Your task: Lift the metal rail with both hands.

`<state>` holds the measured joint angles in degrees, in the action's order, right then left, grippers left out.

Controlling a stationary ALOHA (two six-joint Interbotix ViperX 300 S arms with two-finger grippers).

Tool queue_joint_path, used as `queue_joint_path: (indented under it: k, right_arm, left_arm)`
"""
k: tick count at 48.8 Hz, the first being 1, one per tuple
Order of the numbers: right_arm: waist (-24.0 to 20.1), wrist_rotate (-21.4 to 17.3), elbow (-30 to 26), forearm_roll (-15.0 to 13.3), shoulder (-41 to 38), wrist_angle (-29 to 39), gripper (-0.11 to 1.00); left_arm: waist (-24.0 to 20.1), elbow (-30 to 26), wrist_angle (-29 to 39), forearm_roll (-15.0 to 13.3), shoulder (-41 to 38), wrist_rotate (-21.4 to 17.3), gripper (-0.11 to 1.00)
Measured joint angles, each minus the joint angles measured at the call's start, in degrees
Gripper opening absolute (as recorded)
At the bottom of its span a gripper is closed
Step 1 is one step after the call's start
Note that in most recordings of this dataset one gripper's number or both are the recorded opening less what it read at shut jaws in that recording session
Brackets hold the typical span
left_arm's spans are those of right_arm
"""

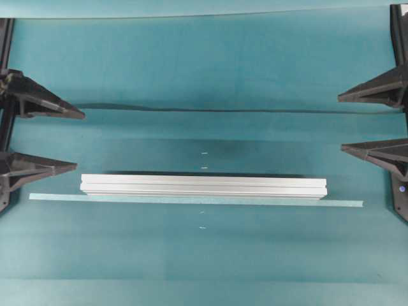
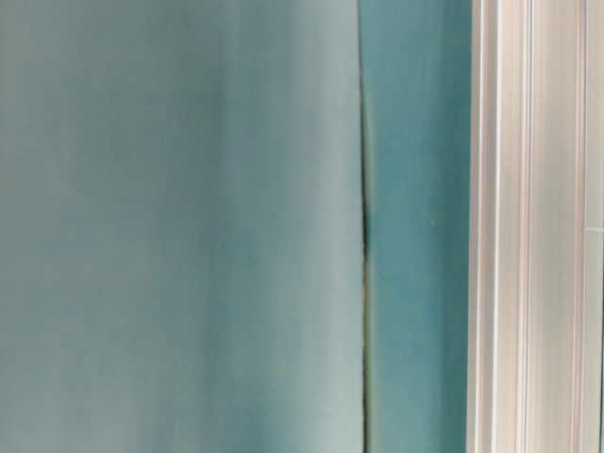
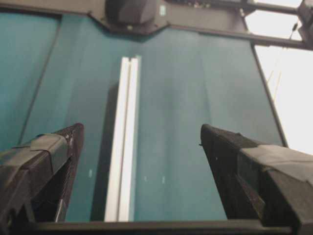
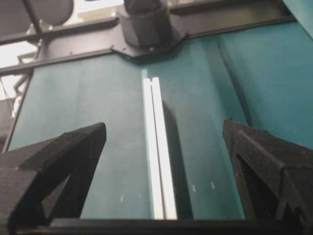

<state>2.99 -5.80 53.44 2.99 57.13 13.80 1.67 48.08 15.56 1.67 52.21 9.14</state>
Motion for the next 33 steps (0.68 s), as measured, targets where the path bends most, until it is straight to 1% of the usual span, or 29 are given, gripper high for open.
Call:
queue_joint_path:
  k: [12,33]
  right_arm:
    - [0.4,-0.1,1.4,0.0,1.8,0.0,0.99]
    - [3.3,-0.1,4.5,0.0,6.6,0.0,0.99]
  left_arm:
    - [0.0,0.8,0.1,0.0,1.1,0.0,0.96]
    - [0.0,1.7,0.0,0.0,4.4,0.0,0.96]
